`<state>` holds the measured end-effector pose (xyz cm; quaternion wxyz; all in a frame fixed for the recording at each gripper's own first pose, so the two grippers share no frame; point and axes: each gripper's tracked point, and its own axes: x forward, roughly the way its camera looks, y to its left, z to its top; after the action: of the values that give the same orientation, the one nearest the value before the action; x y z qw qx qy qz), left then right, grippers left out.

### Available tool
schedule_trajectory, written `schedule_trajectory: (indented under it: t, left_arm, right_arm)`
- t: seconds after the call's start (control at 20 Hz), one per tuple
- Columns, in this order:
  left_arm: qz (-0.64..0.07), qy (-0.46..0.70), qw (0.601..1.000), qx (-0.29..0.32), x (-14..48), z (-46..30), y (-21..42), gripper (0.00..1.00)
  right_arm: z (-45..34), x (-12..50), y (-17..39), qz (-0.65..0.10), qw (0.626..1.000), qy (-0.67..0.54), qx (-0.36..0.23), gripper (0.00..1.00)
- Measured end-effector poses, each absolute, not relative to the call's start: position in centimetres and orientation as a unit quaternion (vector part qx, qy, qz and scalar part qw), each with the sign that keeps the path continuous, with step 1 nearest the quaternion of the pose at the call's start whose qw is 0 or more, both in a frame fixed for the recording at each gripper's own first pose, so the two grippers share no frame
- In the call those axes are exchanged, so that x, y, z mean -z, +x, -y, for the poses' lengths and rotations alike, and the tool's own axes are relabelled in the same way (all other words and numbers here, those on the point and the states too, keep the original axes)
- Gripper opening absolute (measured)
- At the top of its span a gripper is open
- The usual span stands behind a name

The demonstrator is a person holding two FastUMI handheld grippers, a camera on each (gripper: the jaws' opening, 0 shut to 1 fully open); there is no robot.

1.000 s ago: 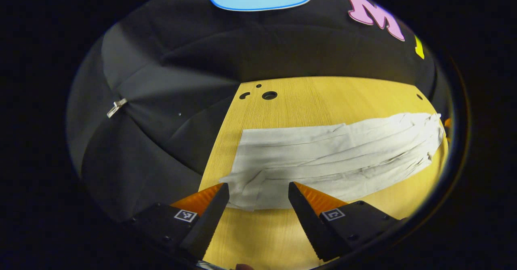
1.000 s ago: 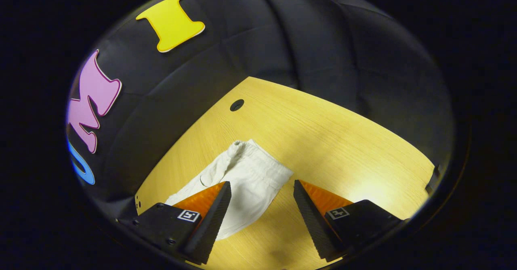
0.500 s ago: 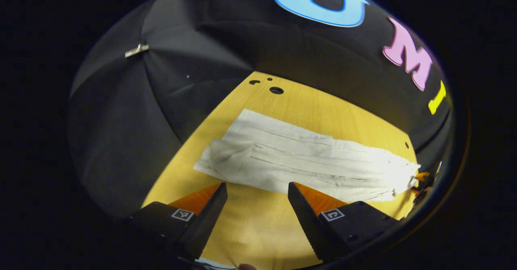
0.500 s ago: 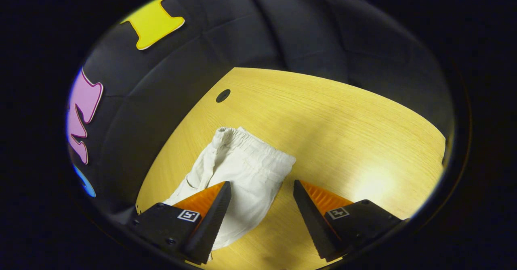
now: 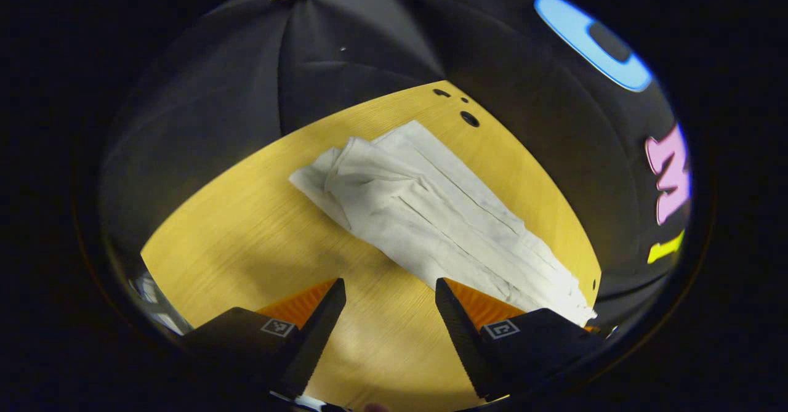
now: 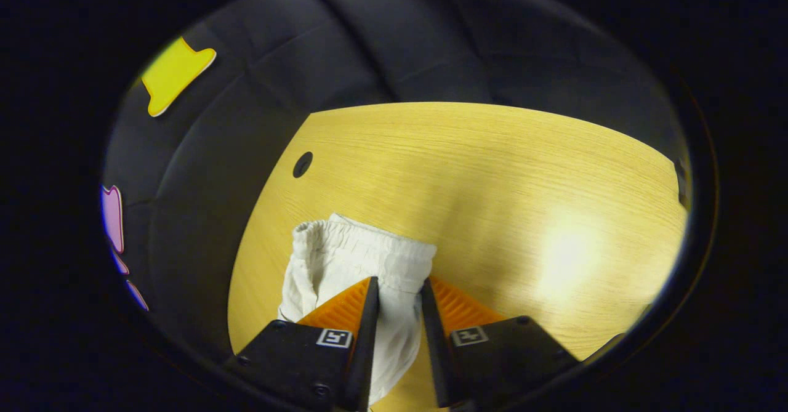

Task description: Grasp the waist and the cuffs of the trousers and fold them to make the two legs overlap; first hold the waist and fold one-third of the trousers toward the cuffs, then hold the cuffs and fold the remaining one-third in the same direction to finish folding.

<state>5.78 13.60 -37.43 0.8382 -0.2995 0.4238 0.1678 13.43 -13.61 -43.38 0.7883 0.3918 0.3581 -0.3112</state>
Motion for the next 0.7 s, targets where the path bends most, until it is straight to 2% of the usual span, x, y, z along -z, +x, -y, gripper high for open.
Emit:
schedule_trajectory:
  t: [0.1,0.15,0.2,0.25,0.35,0.45,0.7]
  left_arm:
    - [-0.419,-0.324,0.828,-0.187,38.0,-14.2,6.3,0.95]
    - [-0.416,-0.334,0.823,-0.194,38.2,-14.3,6.7,0.9]
    - [-0.414,-0.343,0.819,-0.202,38.6,-14.4,7.1,0.95]
    - [-0.411,-0.35,0.815,-0.211,38.8,-14.8,7.4,0.9]
    - [-0.403,-0.363,0.808,-0.229,39.0,-15.6,8.2,1.0]
    - [-0.395,-0.377,0.803,-0.238,38.9,-16.1,9.3,0.89]
    - [-0.414,-0.376,0.79,-0.25,39.3,-16.5,11.9,0.93]
  right_arm:
    - [13.5,43.6,14.0,-0.361,0.795,0.379,0.307,0.18]
    - [13.4,43.6,13.8,-0.362,0.8,0.37,0.304,0.17]
    - [13.4,43.6,13.7,-0.361,0.804,0.363,0.303,0.17]
    - [13.4,43.4,13.7,-0.361,0.806,0.36,0.301,0.17]
    - [13.4,43.5,13.7,-0.36,0.808,0.359,0.297,0.17]
    - [13.4,43.5,13.7,-0.361,0.81,0.359,0.291,0.17]
    - [13.4,43.5,13.6,-0.361,0.81,0.362,0.287,0.16]
